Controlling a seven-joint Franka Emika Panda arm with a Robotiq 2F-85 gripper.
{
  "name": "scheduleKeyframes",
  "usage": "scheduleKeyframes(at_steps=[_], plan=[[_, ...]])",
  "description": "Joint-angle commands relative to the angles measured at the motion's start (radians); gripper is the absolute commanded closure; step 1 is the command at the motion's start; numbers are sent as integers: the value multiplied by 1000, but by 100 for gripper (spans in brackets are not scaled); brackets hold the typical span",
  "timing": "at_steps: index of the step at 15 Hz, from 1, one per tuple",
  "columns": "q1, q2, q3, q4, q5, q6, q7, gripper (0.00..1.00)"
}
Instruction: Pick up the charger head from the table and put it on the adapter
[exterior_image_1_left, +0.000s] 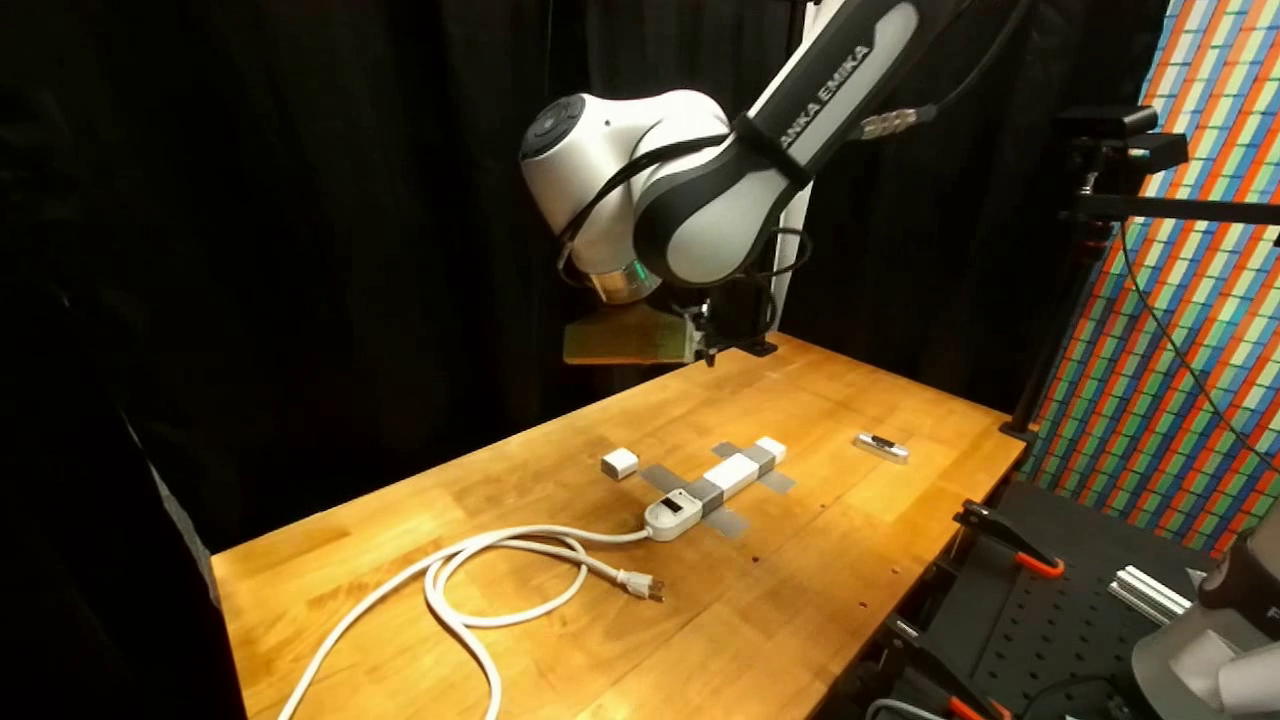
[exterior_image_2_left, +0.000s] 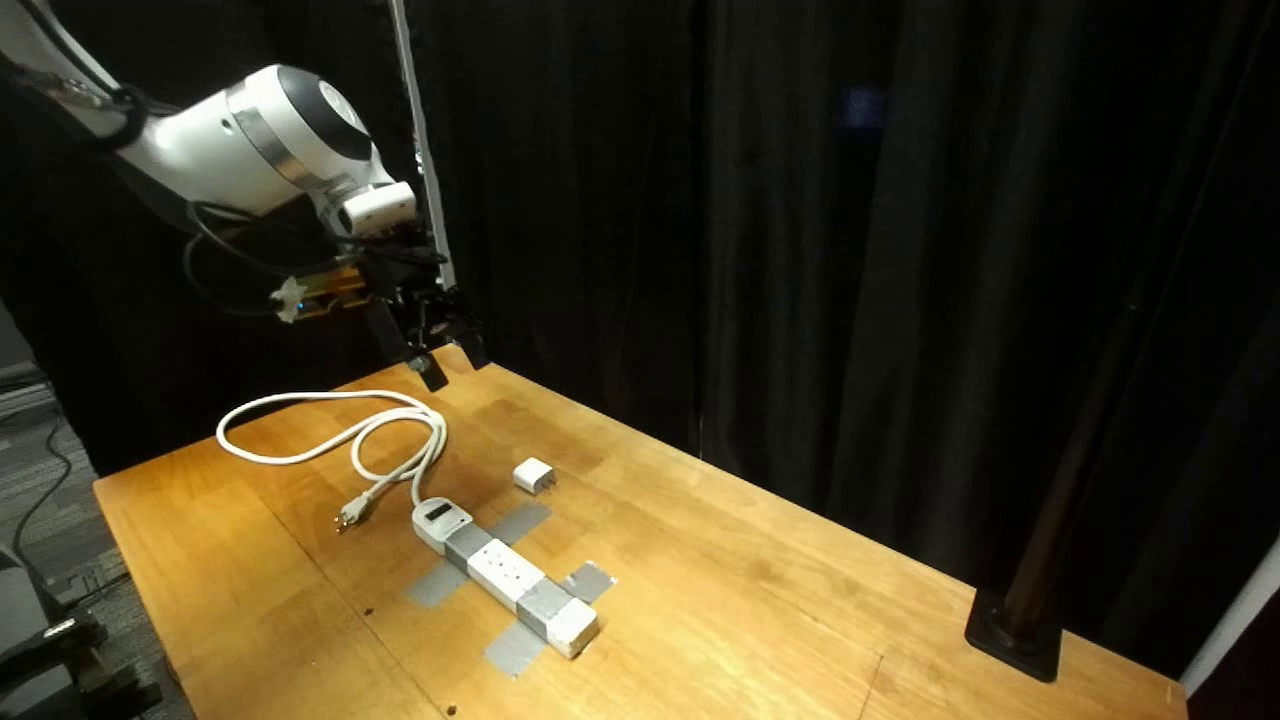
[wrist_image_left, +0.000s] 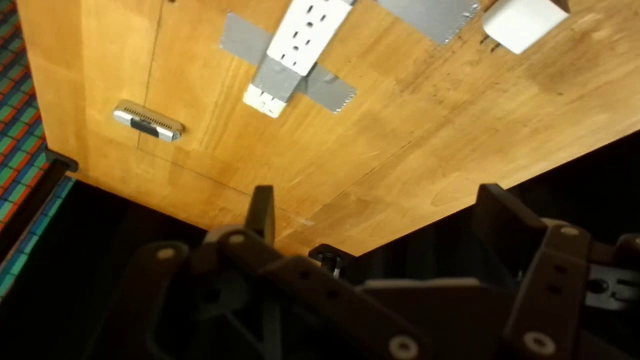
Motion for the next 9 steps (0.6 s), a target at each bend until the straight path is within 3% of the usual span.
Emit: scheduleKeyframes(at_steps=[1,4,9], plan=[[99,215,-93,234,1,-32,183,0],[161,340,-168,339,-27,-15,342,0],[229,483,-237,459,-24,-34,546,0]])
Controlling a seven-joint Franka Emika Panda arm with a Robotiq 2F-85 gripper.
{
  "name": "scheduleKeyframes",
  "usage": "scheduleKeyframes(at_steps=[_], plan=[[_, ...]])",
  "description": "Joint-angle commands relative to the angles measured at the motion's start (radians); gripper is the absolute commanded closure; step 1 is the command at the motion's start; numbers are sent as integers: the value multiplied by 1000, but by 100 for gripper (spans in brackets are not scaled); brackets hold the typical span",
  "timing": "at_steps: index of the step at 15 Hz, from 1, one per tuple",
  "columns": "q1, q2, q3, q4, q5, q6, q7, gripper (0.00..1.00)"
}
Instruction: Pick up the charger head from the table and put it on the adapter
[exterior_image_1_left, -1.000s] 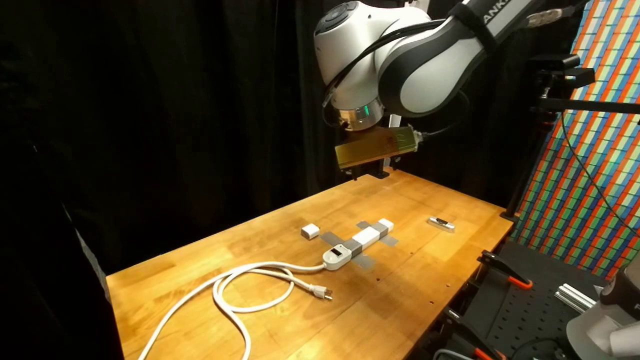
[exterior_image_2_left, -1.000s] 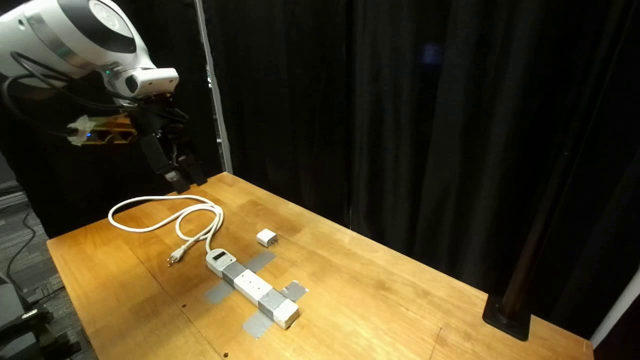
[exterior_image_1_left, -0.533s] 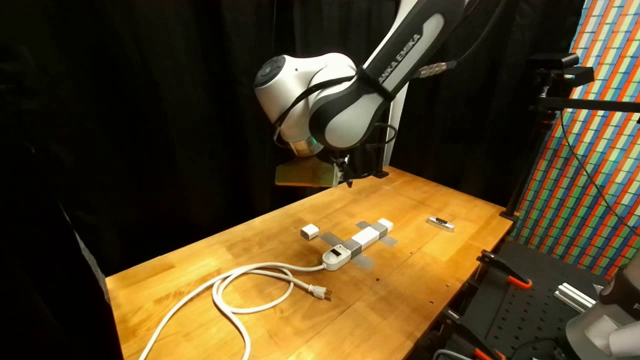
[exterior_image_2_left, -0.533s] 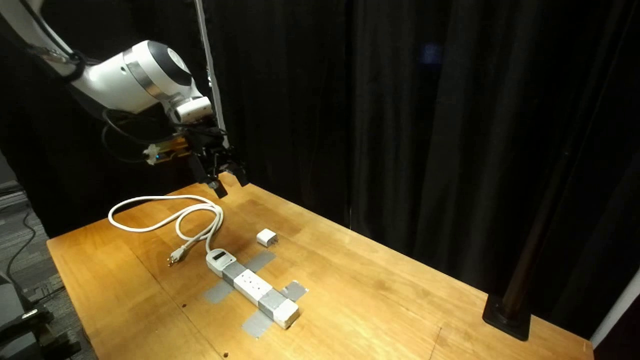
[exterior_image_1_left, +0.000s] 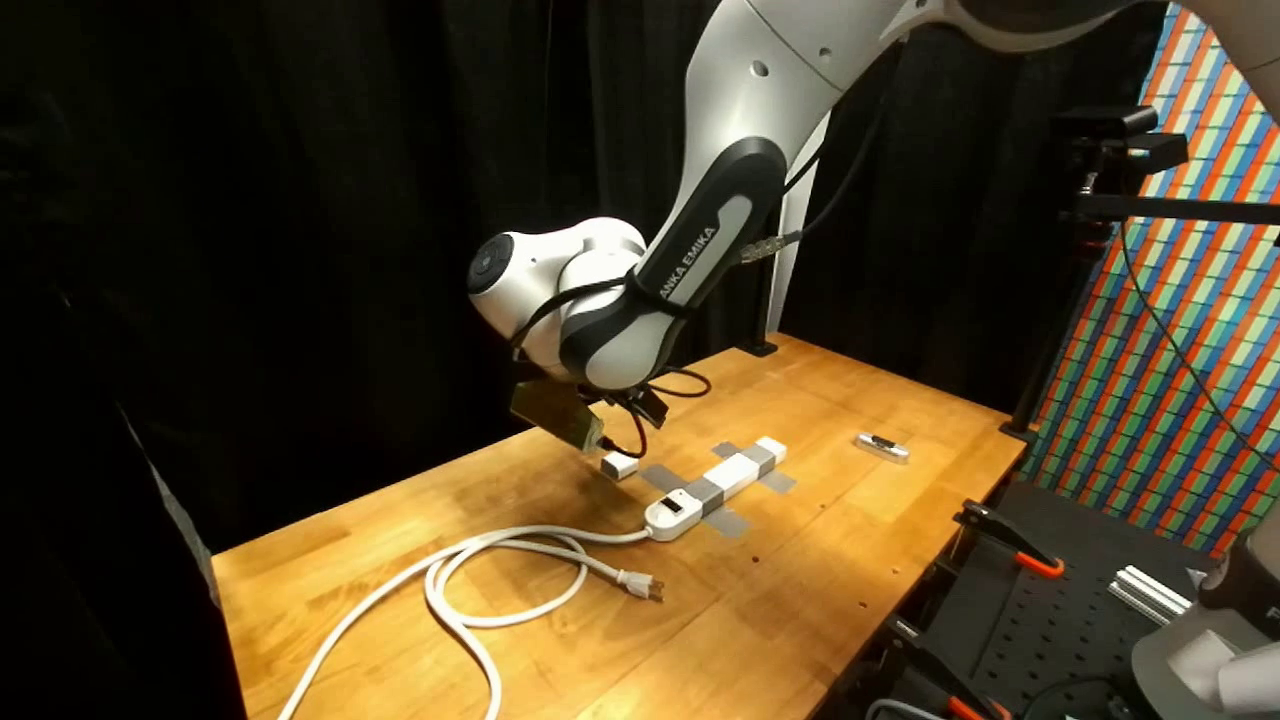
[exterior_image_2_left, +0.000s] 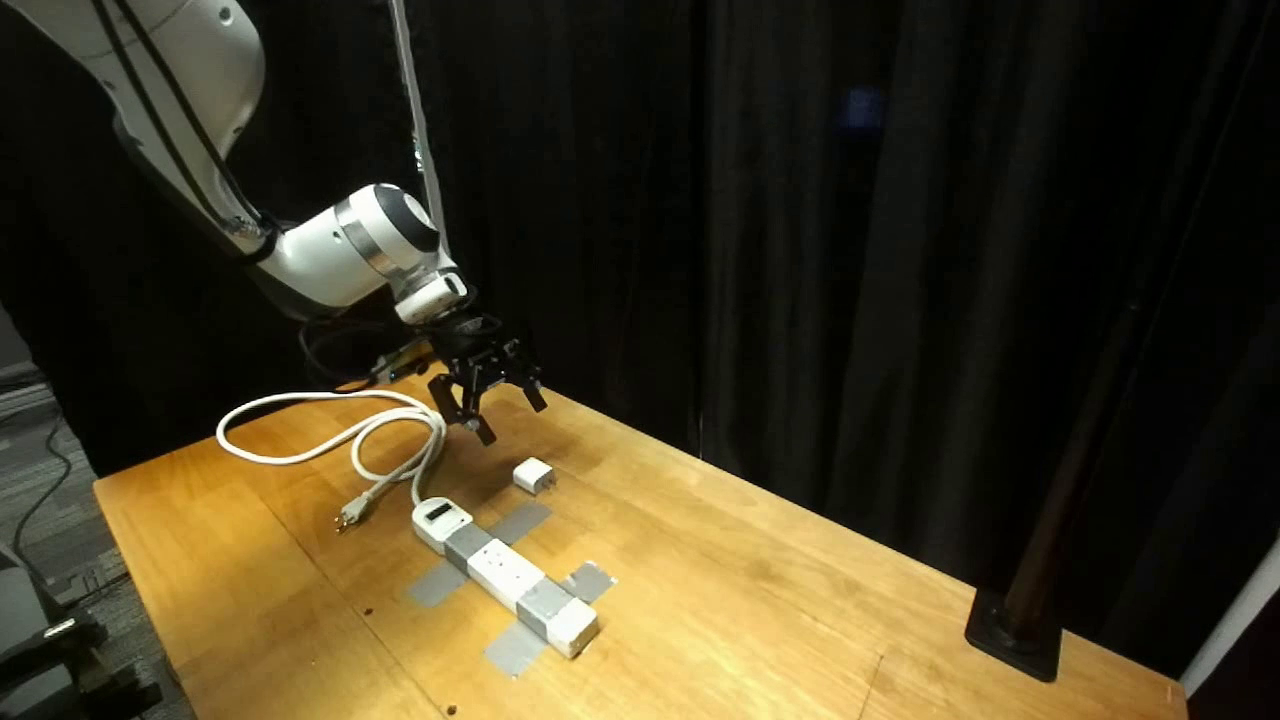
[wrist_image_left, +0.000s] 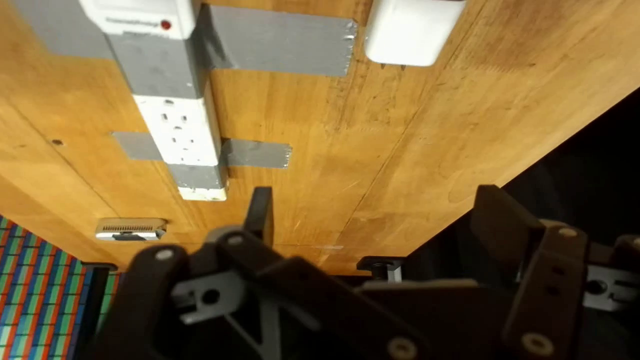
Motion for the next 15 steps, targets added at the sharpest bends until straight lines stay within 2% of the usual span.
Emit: scheduleKeyframes(at_steps=[1,5,15], plan=[[55,110,-49,119,-27,-24,131,0],[80,194,-58,192,-20,-25,172,0],[110,354,-92,352,-29,-39,146,0]])
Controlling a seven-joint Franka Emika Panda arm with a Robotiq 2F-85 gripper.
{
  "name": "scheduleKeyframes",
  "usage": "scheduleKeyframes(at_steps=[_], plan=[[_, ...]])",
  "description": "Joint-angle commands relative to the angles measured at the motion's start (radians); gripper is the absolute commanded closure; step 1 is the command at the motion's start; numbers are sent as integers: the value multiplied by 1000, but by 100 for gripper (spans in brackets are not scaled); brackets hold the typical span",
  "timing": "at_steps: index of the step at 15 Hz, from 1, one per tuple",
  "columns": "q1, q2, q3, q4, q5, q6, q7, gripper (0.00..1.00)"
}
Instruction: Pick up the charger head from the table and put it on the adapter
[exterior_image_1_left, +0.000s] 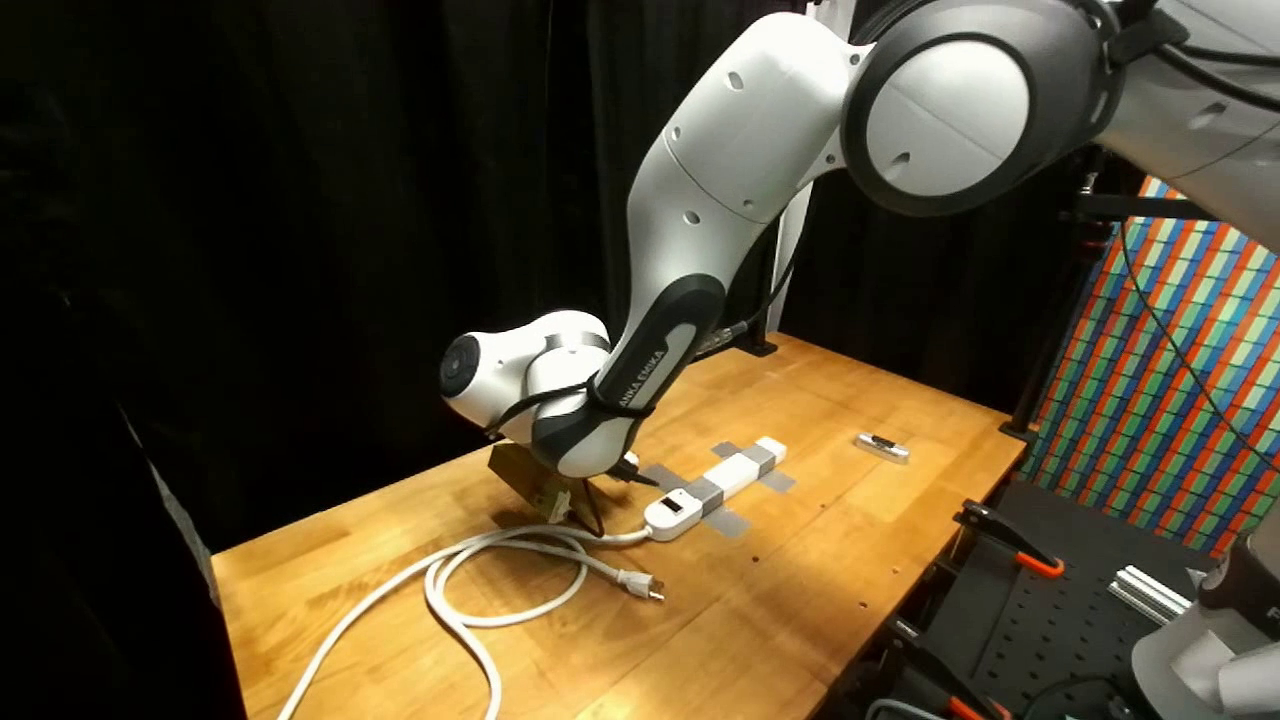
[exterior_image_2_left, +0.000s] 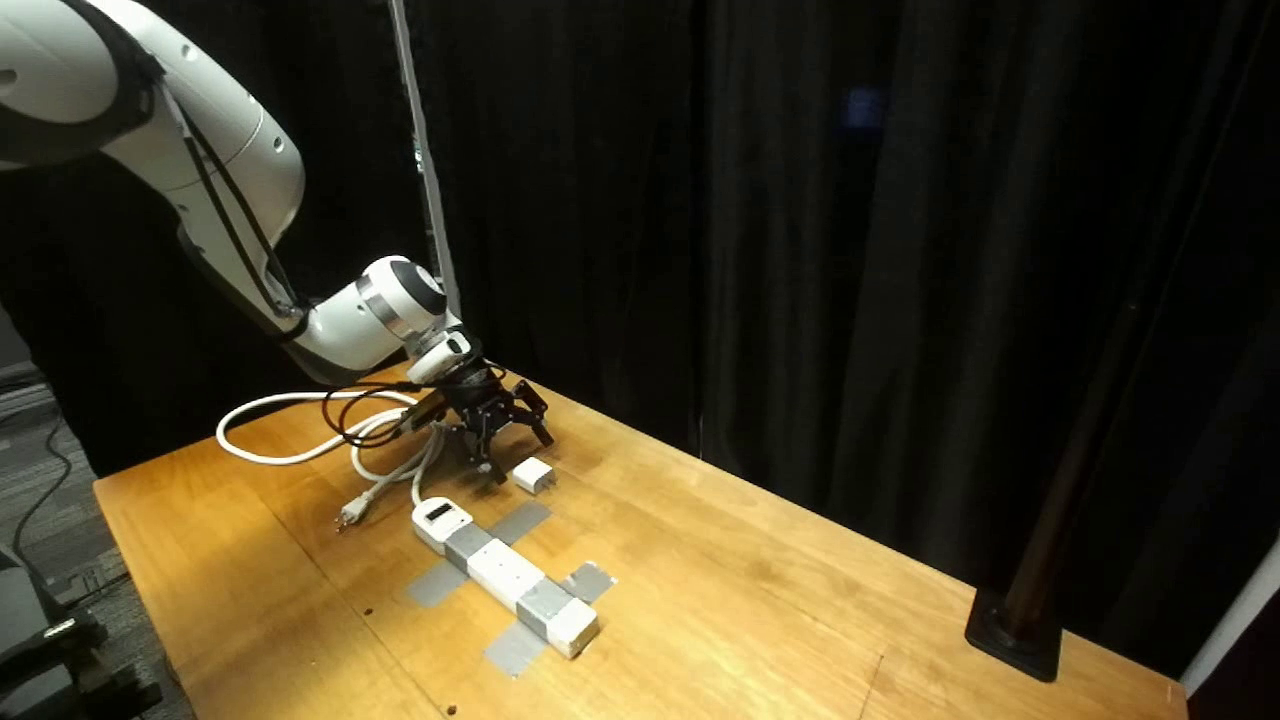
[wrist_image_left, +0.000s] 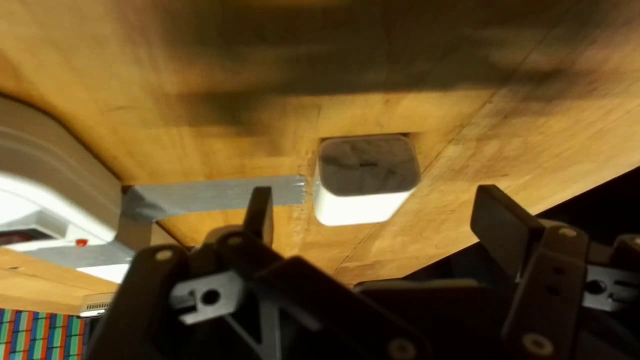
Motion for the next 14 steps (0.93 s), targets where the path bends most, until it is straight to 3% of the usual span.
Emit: scheduleKeyframes(at_steps=[1,2,6,9,10,11,12,14], plan=[[21,76,-30,102,-20,-51,-10,25],[18,89,-31,115,-19,-58,-17,26],[13,126,-33,151,-15,-91,-37,58],[5,115,-10,148,-5,-102,-83,75],[2,109,-4,143,-1,-98,-102,74],[-1,104,-1,137,2,-89,-110,27],[-3,99,0,134,3,-88,-120,27],[-3,100,0,136,4,-87,-130,13]])
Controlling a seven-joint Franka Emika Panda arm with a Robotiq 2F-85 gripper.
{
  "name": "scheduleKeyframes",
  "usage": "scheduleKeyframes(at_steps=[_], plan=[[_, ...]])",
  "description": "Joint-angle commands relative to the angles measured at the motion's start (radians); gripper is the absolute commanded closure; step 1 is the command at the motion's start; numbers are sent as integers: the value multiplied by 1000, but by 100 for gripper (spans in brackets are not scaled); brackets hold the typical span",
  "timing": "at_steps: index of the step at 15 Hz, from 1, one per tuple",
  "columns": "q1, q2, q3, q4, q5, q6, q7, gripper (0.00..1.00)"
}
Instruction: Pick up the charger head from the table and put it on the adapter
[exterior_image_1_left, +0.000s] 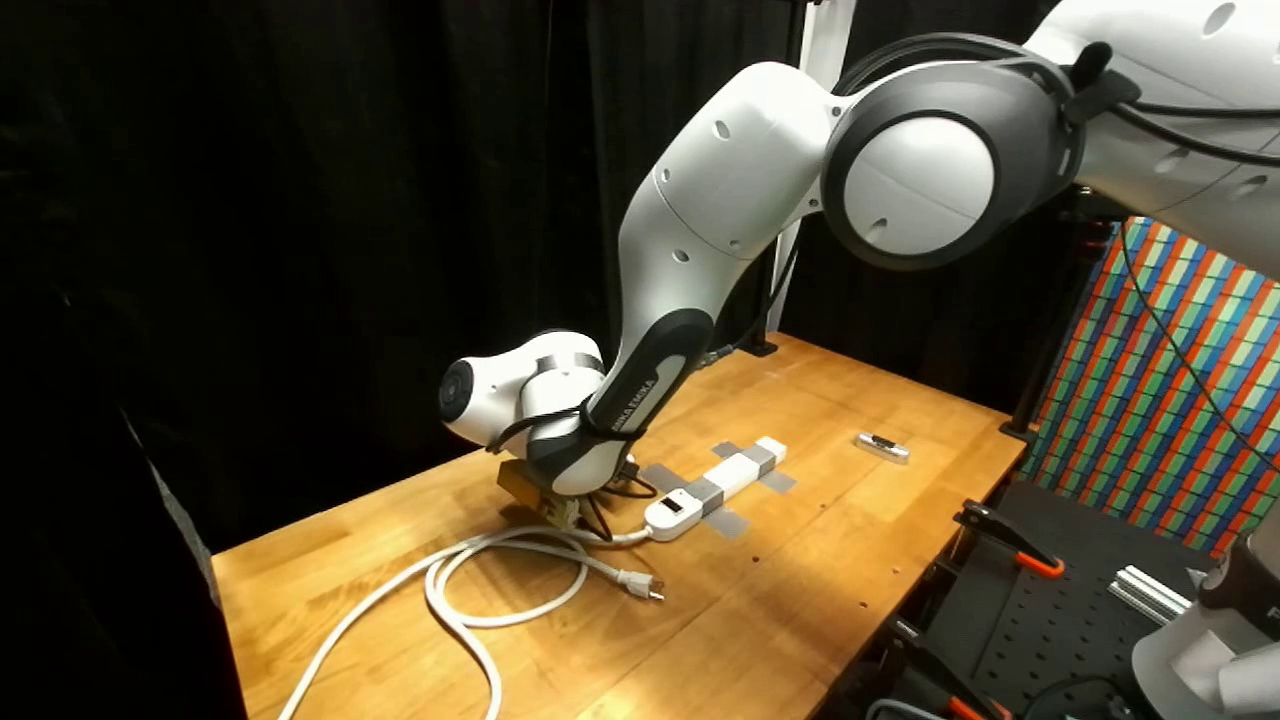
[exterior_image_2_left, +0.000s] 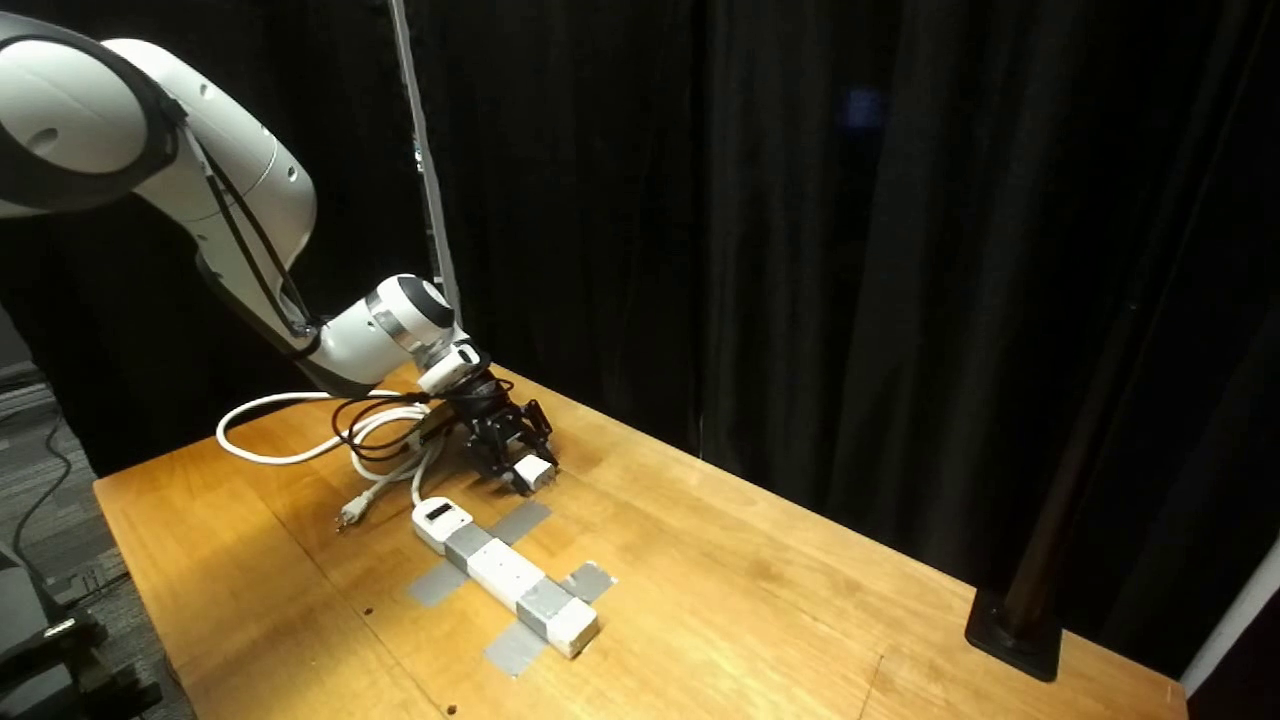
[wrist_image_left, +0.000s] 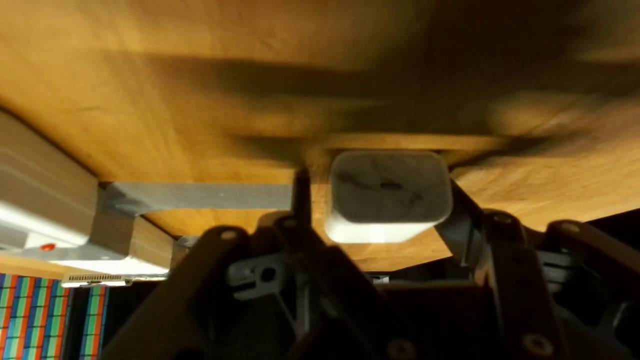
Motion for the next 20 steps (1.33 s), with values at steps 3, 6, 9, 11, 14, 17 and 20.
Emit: scheduleKeyframes(at_steps=[3,6,9,11,14,17,20], plan=[[-3,10,10,33,13,-16,-55,0],[1,11,12,39,23,-39,-68,27],[5,15,10,42,27,-59,-67,51],[6,16,9,42,26,-66,-65,65],[-6,3,20,24,36,-69,-87,77],[-41,-85,27,-72,44,-24,-138,77],[-138,-234,59,-228,89,108,-251,77]])
